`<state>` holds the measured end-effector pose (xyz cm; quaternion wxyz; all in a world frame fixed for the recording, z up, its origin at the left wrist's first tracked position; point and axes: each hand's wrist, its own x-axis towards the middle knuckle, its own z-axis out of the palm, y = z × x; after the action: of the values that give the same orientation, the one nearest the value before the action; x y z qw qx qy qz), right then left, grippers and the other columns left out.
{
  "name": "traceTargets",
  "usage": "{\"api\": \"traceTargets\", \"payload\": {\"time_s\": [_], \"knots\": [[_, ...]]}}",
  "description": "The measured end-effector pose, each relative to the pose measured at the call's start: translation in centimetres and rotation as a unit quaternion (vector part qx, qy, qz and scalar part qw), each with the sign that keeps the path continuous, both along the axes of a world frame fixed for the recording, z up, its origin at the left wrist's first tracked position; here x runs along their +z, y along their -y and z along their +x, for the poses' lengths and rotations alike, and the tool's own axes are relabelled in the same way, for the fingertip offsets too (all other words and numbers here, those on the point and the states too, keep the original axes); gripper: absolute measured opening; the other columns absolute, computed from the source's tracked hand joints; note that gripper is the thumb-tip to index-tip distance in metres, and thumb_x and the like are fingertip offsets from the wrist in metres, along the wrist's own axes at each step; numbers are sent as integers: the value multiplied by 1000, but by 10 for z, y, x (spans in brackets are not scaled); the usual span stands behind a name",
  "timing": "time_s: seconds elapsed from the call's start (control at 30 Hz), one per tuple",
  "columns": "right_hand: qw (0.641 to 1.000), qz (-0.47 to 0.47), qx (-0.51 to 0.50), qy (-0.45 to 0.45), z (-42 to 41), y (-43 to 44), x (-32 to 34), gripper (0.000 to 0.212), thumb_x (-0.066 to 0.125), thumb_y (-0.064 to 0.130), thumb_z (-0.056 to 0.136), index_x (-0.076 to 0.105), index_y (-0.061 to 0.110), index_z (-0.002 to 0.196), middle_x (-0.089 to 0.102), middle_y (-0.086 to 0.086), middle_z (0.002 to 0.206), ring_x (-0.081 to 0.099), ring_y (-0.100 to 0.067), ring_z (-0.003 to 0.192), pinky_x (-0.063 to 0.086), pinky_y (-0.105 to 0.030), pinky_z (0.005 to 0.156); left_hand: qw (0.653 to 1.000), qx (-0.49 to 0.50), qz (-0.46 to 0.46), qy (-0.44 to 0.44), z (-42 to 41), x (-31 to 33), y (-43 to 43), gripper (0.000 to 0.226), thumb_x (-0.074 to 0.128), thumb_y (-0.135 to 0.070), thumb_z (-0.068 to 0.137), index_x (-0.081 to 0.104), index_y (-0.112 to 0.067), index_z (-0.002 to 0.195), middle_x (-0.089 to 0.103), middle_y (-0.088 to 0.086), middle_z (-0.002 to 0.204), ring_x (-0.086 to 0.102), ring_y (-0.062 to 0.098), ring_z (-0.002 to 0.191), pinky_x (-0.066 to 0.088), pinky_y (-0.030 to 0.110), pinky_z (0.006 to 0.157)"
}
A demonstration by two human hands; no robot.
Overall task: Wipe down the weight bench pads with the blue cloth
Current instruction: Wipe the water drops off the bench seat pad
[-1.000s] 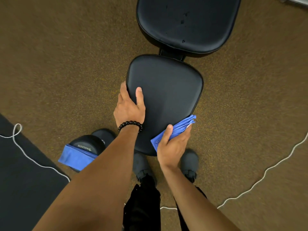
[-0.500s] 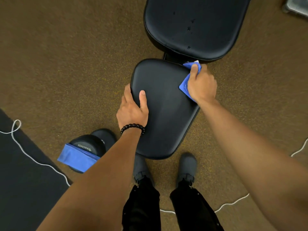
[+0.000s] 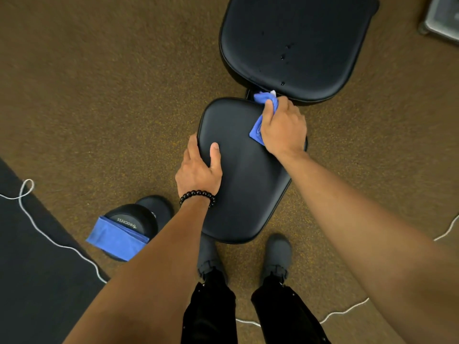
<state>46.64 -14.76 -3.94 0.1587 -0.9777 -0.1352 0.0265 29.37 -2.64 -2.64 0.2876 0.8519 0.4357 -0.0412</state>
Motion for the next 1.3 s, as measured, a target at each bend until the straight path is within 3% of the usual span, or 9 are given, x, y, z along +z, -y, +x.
{"api": "traceTargets", "payload": {"time_s": [0.17, 0.3, 0.4, 0.47, 0.67, 0.8, 1.0, 1.17, 1.3], "knots": [[989, 56, -135, 15, -33, 30, -3, 43, 37, 36, 105, 61, 5, 125, 66, -13, 117, 61, -33, 106, 46, -42, 91, 1000, -1, 7, -1, 0, -2, 1, 67, 33, -63, 103, 29, -22, 157, 53, 7, 148, 60, 34, 124, 47, 49, 97], [964, 108, -241, 6, -90, 34, -3, 51, 39, 29, 108, 41, -1, 150, 46, -24, 150, 46, -39, 136, 38, -43, 114, 1000, -2, 17, -2, 0, -3, 2, 66, 32, -62, 103, 31, -22, 156, 55, 8, 146, 61, 36, 121, 48, 48, 95], [987, 42, -154, -10, -148, 33, 1, 53, 36, 25, 111, 29, 1, 158, 21, -24, 165, 18, -41, 154, 23, -48, 124, 1000, -3, 18, -6, 0, -3, 1, 65, 32, -62, 103, 31, -22, 155, 58, 9, 142, 62, 37, 118, 48, 48, 94], [996, 20, -81, -34, -186, 36, 5, 53, 38, 24, 111, 27, 5, 160, 15, -18, 168, 8, -37, 156, 17, -53, 125, 1000, -3, 20, -5, 0, -3, 1, 65, 32, -62, 103, 32, -22, 154, 58, 10, 141, 63, 38, 116, 48, 48, 92], [981, -49, 169, -78, -285, 59, 11, 60, 43, 30, 108, 23, 10, 161, 12, -13, 170, 9, -35, 157, 24, -57, 122, 1000, -3, 15, -2, 0, -2, 1, 66, 33, -62, 103, 32, -21, 154, 57, 11, 144, 62, 39, 119, 48, 50, 93], [970, -76, 226, -55, -245, 63, 9, 58, 35, 33, 110, 18, 12, 163, 9, -10, 171, 6, -30, 158, 23, -53, 122, 1000, 2, 17, 3, -1, -5, 1, 66, 35, -62, 103, 35, -20, 154, 57, 11, 144, 61, 38, 121, 47, 49, 96], [984, -98, 150, -24, -133, 32, 10, 58, 23, 33, 111, 10, 13, 164, 0, -10, 171, -5, -29, 158, 11, -51, 125, 1000, 8, 13, 7, -2, -4, 1, 67, 34, -64, 102, 37, -19, 151, 60, 11, 141, 60, 37, 122, 46, 48, 98], [992, -75, 104, -19, -43, 18, 4, 58, 20, 35, 109, 18, 12, 163, 15, -11, 170, 10, -31, 157, 13, -50, 126, 1000, 11, 24, -7, -1, -4, 1, 69, 31, -65, 102, 35, -18, 152, 61, 10, 139, 61, 36, 121, 46, 48, 97], [999, -20, 42, -20, -35, 24, 2, 55, 22, 34, 110, 31, 12, 159, 32, -10, 164, 30, -31, 150, 22, -46, 124, 1000, 11, 25, -10, 0, -2, 1, 70, 30, -66, 102, 35, -18, 152, 63, 10, 136, 62, 36, 119, 46, 48, 96]]}}
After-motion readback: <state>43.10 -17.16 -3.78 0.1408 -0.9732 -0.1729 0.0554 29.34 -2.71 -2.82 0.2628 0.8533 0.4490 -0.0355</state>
